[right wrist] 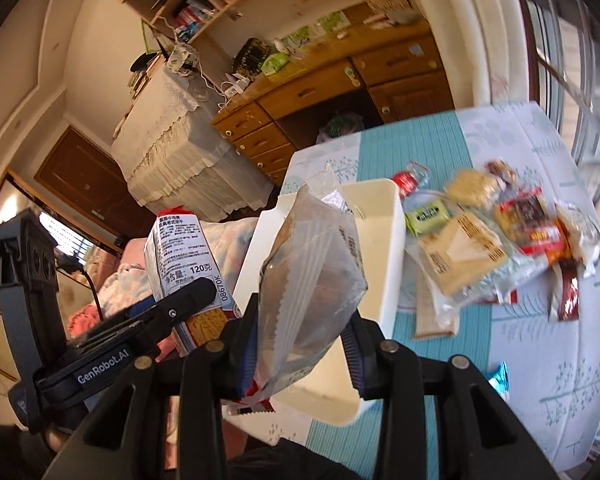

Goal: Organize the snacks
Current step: 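Carry both snacks over the white tray and open both grippers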

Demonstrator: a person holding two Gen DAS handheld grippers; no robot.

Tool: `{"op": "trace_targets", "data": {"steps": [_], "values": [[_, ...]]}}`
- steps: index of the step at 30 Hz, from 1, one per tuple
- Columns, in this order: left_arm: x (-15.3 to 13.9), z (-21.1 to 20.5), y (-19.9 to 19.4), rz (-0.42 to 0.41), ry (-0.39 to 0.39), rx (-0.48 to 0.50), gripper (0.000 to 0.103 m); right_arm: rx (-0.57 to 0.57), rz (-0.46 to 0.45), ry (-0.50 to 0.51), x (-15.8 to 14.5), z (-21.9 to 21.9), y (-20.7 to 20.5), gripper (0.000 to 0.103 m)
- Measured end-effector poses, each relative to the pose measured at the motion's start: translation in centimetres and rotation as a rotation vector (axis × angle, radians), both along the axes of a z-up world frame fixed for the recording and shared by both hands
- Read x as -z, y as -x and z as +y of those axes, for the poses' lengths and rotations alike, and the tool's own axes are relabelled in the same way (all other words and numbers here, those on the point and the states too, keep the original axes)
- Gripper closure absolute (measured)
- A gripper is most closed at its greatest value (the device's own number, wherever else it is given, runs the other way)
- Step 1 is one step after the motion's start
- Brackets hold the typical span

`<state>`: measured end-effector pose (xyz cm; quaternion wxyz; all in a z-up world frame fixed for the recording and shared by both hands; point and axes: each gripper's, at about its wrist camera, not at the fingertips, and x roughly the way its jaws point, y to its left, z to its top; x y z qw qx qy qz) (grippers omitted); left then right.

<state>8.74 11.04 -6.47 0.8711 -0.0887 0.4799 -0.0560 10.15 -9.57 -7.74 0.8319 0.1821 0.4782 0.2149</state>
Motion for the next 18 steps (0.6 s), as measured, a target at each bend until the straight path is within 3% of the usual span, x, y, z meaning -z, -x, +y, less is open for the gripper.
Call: {"op": "trace_targets", "data": {"steps": [7,18], "values": [[1.2,3.4,-1.6,-0.017,-0.004,0.093,0.047,0.026,-0.071,0.112,1.1,4.9,0.4,0.066],[3.2,6.1,-3.8,0.047,-0.017,0.164,0.047,0.104,-0.056,0.152,2.9,8.2,0.7,0.059]]}}
